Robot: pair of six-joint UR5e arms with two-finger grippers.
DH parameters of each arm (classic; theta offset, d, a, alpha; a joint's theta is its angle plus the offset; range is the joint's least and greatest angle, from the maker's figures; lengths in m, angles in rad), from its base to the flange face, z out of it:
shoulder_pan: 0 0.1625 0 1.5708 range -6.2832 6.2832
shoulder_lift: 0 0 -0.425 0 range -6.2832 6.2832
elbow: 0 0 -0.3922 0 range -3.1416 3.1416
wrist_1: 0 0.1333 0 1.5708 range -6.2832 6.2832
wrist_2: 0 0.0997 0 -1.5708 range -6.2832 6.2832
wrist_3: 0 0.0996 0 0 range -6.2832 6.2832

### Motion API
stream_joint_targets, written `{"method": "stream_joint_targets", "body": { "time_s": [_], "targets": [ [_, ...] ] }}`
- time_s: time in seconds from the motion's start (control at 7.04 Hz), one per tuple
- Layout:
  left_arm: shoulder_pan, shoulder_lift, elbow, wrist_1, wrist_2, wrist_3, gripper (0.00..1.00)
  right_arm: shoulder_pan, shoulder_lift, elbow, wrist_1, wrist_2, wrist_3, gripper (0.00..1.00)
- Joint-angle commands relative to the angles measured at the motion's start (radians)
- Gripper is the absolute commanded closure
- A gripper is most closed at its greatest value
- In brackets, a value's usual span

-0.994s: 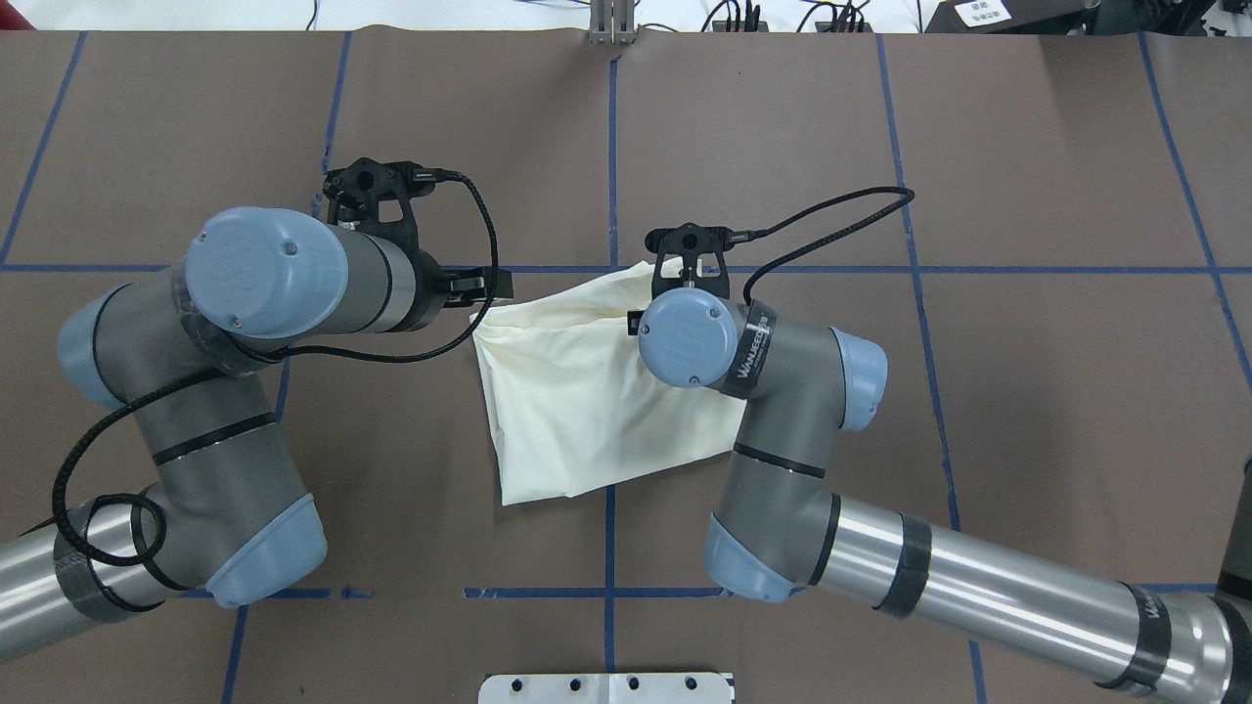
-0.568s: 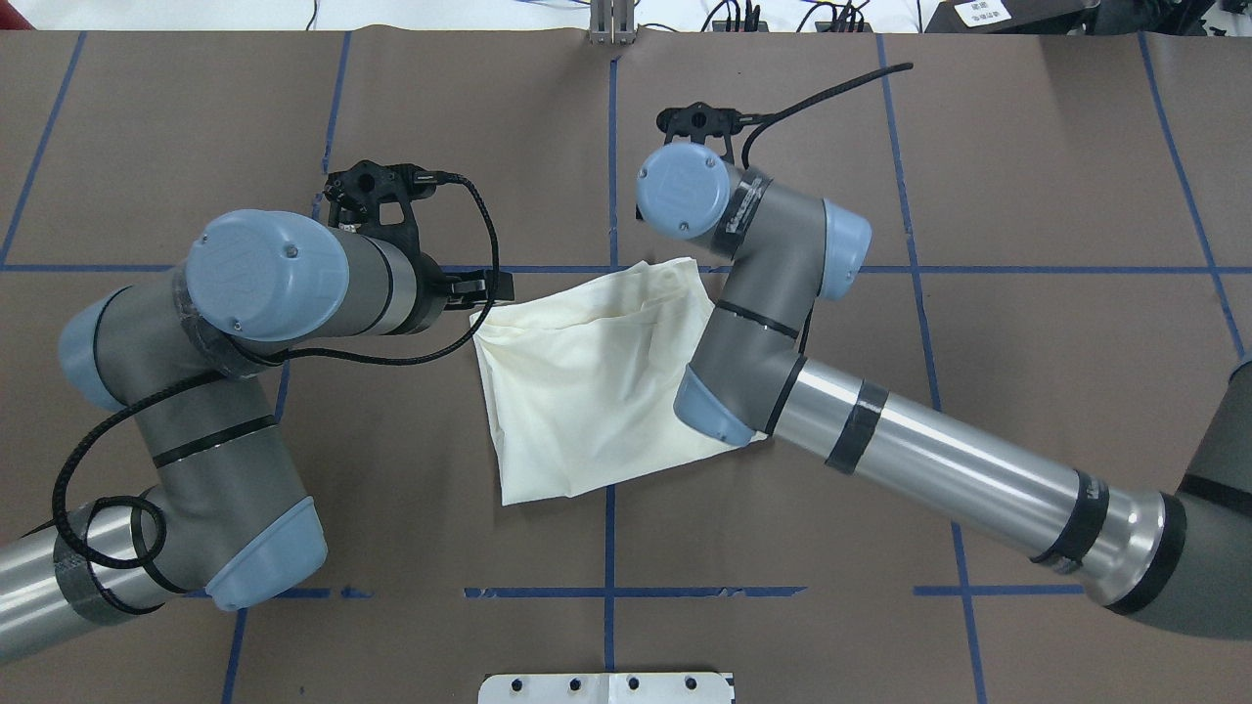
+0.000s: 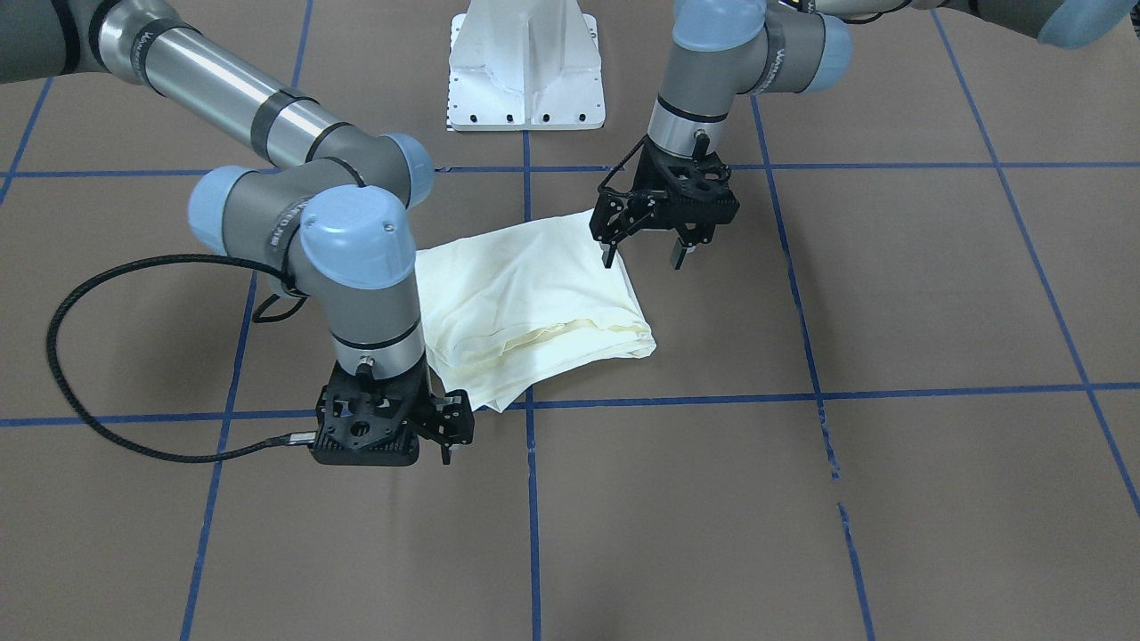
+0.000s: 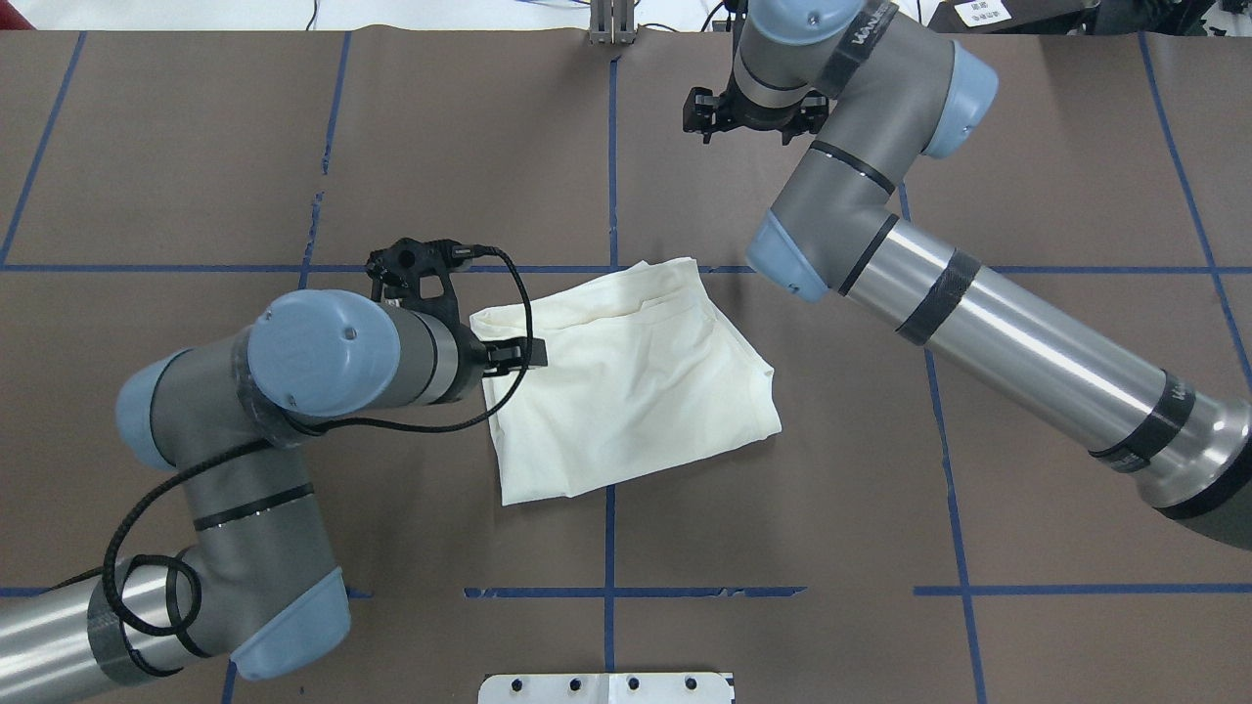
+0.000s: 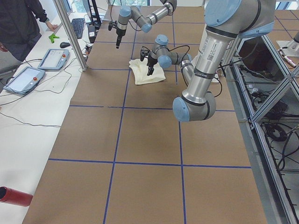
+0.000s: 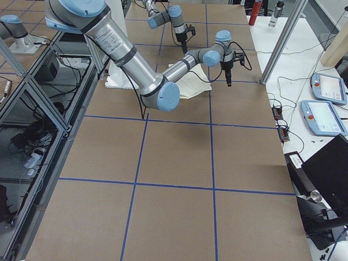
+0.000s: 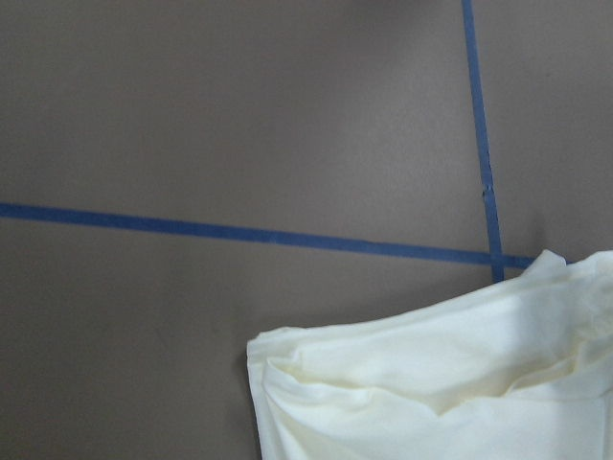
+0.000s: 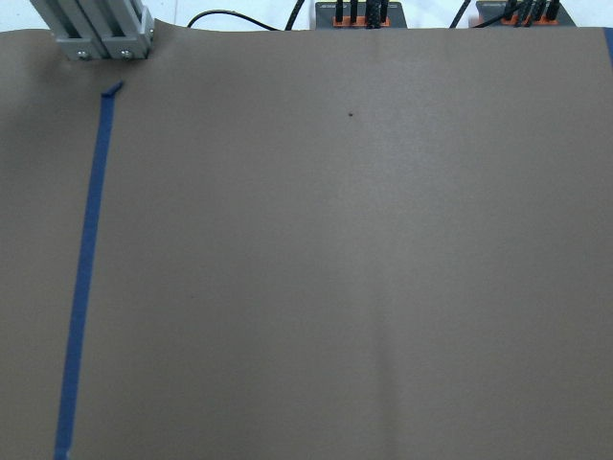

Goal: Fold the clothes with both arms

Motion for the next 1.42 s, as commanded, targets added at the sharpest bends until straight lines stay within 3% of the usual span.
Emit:
{"method": "stream_joint_targets", "body": {
  "time_s": [0.0, 0.14, 0.28, 0.57, 0.85, 1.14, 1.28],
  "targets": [
    [0.05, 0.001, -0.023, -0.014, -0.004, -0.044, 0.0, 0.097, -0.052, 0.014, -0.002, 0.154, -0.16, 0.0],
    [0.041, 0.003, -0.067, 0.005, -0.003, -0.03, 0.0, 0.154, -0.121, 0.057, -0.005, 0.213, -0.267, 0.0],
    [0.009, 0.036, -0.156, 0.094, -0.004, 0.118, 0.0, 0.229, -0.217, 0.1, -0.008, 0.263, -0.418, 0.0],
    [-0.189, 0.12, -0.254, 0.211, -0.131, 0.432, 0.0, 0.396, -0.377, 0.116, -0.011, 0.343, -0.725, 0.0],
    [-0.403, 0.22, -0.27, 0.211, -0.261, 0.736, 0.0, 0.534, -0.484, 0.12, -0.051, 0.43, -0.931, 0.0],
    [-0.69, 0.355, -0.261, 0.213, -0.412, 1.107, 0.0, 0.619, -0.619, 0.157, -0.065, 0.495, -0.977, 0.0],
    [-0.846, 0.416, -0.212, 0.213, -0.526, 1.168, 0.0, 0.632, -0.688, 0.186, -0.066, 0.505, -0.977, 0.0]
  ]
}}
